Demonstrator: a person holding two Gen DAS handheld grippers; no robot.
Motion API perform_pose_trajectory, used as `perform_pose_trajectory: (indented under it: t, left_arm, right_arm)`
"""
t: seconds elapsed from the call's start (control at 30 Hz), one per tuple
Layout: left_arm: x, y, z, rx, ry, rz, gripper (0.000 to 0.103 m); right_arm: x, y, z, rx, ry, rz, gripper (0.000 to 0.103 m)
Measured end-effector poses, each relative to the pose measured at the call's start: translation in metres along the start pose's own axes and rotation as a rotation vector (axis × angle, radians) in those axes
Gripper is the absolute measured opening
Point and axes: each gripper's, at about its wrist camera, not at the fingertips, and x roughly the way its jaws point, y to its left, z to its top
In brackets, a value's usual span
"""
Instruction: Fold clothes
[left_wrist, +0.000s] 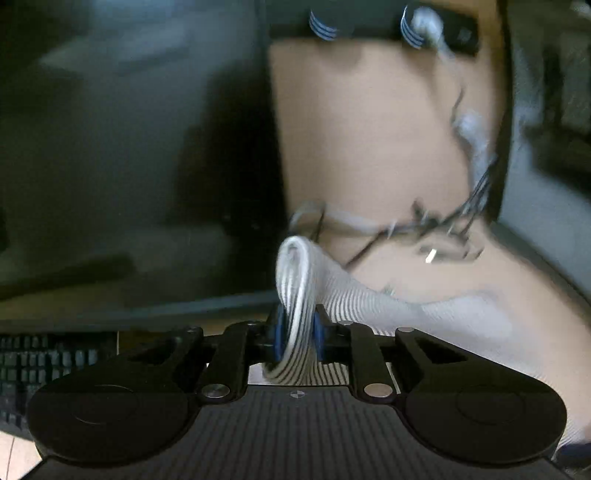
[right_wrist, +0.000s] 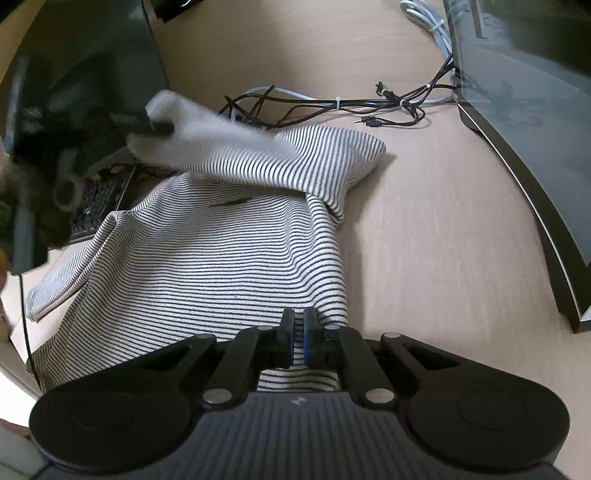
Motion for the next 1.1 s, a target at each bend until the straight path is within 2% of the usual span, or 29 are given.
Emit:
perform_pose_trajectory:
  t: [0.1, 0.13, 0.2, 0.23, 0.27, 0.4, 0.43, 0.47, 0.53, 0.57, 0.63, 0.7, 0.9, 1.03, 1.1]
  left_arm:
    - [0.022, 0.008, -0.021, -0.002, 0.100, 0.022, 0.026]
    - [0.021, 0.016, -0.026, -0.037, 0.119, 0.036, 0.026]
    - [0.019, 0.033, -0.035, -0.108, 0.156, 0.065, 0.033]
    - [0.010, 0.048, -0.037, -0.167, 0.154, 0.079, 0.045]
    - [0.000, 0.063, -0.040, -0.226, 0.152, 0.092, 0.051]
    - [-0.055, 0.122, -0.057, -0.403, 0.140, 0.164, 0.061]
    - [-0.070, 0.135, -0.065, -0.433, 0.153, 0.199, 0.066]
    - [-0.083, 0.146, -0.075, -0.455, 0.171, 0.228, 0.072]
    - [-0.106, 0.167, -0.097, -0.501, 0.209, 0.274, 0.074]
    - [-0.115, 0.174, -0.107, -0.517, 0.225, 0.295, 0.076]
    - [-0.133, 0.185, -0.128, -0.539, 0.255, 0.338, 0.077]
    - [-0.140, 0.192, -0.143, -0.559, 0.282, 0.342, 0.077]
    - [-0.141, 0.199, -0.164, -0.596, 0.339, 0.288, 0.072]
    - [-0.129, 0.189, -0.162, -0.554, 0.316, 0.265, 0.071]
    - [-0.126, 0.189, -0.162, -0.534, 0.302, 0.252, 0.059]
  right_arm:
    - [0.000, 0.001, -0.002, -0.004, -0.004, -0.007, 0.003]
    - [0.000, 0.002, -0.001, -0.004, -0.003, -0.009, 0.003]
    - [0.001, 0.003, -0.001, -0.003, -0.001, -0.014, 0.003]
    - [0.002, 0.003, 0.000, -0.004, 0.001, -0.017, 0.003]
    - [0.002, 0.004, 0.000, -0.007, 0.003, -0.017, 0.005]
    - [0.006, 0.012, 0.008, -0.025, 0.022, -0.036, 0.011]
    - [0.007, 0.015, 0.011, -0.027, 0.028, -0.043, 0.018]
    - [0.005, 0.019, 0.014, -0.021, 0.019, -0.042, 0.031]
    - [-0.002, 0.035, 0.025, -0.026, -0.028, -0.004, 0.042]
    - [-0.006, 0.043, 0.030, -0.029, -0.052, 0.016, 0.045]
    - [-0.014, 0.065, 0.043, -0.042, -0.106, 0.077, 0.051]
    - [-0.017, 0.090, 0.052, -0.062, -0.143, 0.132, 0.058]
    - [-0.020, 0.165, 0.061, -0.144, -0.191, 0.289, 0.062]
    - [-0.021, 0.190, 0.052, -0.202, -0.179, 0.296, 0.065]
    - [-0.021, 0.198, 0.046, -0.220, -0.168, 0.292, 0.065]
